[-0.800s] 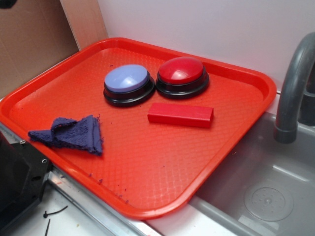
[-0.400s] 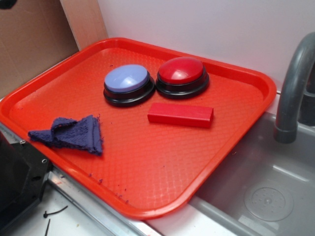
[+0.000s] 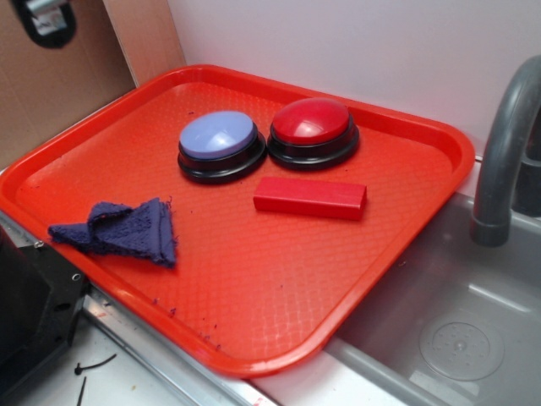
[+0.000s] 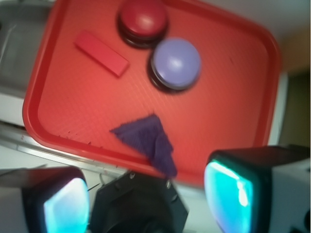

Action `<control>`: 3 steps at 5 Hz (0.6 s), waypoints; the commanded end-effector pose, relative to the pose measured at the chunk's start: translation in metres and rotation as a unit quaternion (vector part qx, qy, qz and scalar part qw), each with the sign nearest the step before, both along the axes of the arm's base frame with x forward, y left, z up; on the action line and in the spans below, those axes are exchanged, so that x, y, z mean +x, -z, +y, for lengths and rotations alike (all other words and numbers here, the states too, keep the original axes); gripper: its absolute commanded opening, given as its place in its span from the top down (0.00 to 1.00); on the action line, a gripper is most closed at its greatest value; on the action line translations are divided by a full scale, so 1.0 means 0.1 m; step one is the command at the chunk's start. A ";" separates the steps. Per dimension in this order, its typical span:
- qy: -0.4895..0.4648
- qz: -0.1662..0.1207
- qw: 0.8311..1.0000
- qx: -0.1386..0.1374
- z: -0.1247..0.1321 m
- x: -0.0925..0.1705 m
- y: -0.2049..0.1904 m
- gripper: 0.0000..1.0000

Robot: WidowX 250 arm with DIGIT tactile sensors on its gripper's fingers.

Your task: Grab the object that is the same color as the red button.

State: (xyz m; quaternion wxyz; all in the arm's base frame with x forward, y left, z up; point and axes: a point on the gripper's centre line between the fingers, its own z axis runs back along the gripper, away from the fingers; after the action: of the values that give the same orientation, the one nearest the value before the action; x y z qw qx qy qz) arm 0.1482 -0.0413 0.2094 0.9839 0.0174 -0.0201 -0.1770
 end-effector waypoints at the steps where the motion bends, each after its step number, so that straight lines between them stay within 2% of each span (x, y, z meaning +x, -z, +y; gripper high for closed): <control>1: 0.131 -0.062 0.989 0.029 -0.25 0.39 0.44 0.00; 2: 0.185 -0.074 0.980 0.024 -0.39 0.57 0.74 0.00; 3: 0.218 -0.076 0.973 -0.008 -0.46 0.82 1.01 0.00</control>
State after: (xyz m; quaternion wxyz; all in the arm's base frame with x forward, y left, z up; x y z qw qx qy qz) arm 0.2271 -0.0827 0.0974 0.9173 0.0171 -0.0754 -0.3906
